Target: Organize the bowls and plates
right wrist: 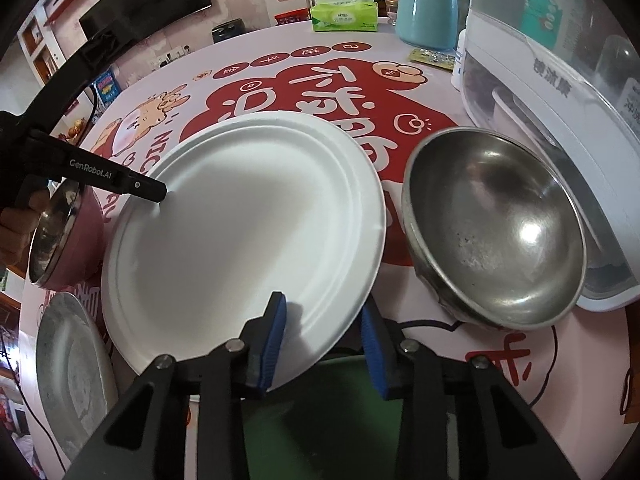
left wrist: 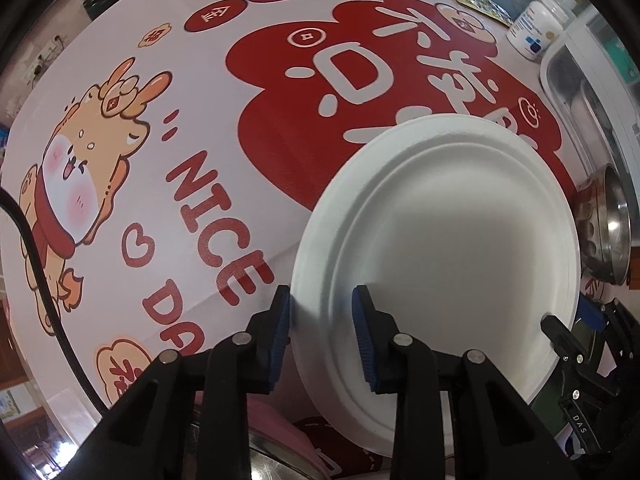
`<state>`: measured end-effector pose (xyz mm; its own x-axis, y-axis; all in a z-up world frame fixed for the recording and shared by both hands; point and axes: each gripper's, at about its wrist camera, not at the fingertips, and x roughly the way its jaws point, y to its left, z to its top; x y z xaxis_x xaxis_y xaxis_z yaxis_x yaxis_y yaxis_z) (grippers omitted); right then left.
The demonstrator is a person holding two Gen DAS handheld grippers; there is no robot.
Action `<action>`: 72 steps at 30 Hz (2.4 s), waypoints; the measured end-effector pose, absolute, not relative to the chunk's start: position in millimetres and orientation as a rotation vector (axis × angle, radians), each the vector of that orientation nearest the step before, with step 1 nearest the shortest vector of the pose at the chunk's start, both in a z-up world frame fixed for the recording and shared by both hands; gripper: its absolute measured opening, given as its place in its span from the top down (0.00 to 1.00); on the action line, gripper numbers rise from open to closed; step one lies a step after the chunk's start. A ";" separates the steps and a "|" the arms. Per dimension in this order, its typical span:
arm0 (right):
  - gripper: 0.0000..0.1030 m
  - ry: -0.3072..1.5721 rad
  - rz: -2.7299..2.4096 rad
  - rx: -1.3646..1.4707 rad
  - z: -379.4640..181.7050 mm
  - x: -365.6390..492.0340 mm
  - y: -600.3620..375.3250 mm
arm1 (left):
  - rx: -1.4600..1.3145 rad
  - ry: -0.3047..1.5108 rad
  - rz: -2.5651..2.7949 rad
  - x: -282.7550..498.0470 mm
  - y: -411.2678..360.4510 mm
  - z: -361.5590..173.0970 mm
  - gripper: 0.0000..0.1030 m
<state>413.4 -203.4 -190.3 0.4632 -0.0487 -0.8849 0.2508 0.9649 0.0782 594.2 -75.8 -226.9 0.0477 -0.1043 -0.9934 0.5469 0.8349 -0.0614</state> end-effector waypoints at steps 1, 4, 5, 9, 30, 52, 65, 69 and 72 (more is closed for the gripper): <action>0.65 1.072 -0.182 0.217 -190.1 412.7 -204.6 | 0.372 1.447 -0.514 595.6 -74.5 -225.9 0.74; 0.67 1.063 -0.166 0.245 -189.1 410.6 -208.4 | 0.350 1.448 -0.510 597.5 -70.3 -224.5 0.75; 0.68 1.061 -0.161 0.253 -189.0 410.2 -209.3 | 0.344 1.448 -0.509 597.4 -70.5 -224.1 0.75; 0.69 1.050 -0.149 0.278 -186.7 407.9 -211.2 | 0.298 1.458 -0.501 602.3 -64.6 -222.3 0.75; 0.73 0.924 -0.104 0.301 -151.9 390.4 -214.1 | 0.171 1.395 -0.490 600.7 -35.2 -163.1 0.75; 0.81 0.754 -0.106 0.329 -65.4 316.5 -235.0 | 0.074 1.319 -0.478 506.1 -28.7 -64.3 0.75; 0.83 0.716 -0.055 0.356 -31.9 259.3 -225.6 | 0.008 1.297 -0.446 416.2 2.6 -22.8 0.75; 0.83 0.722 -0.039 0.349 -25.4 242.5 -215.3 | 0.002 1.288 -0.438 385.6 15.0 -12.8 0.75; 0.83 0.732 -0.023 0.350 -22.0 226.3 -206.8 | -0.003 1.284 -0.435 363.7 24.3 -8.2 0.75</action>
<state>226.3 -206.8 -22.0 0.7460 0.1003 -0.6584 0.1423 0.9418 0.3046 363.7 24.3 -8.2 0.2137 -0.3151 -0.9247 0.3123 0.9189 -0.2410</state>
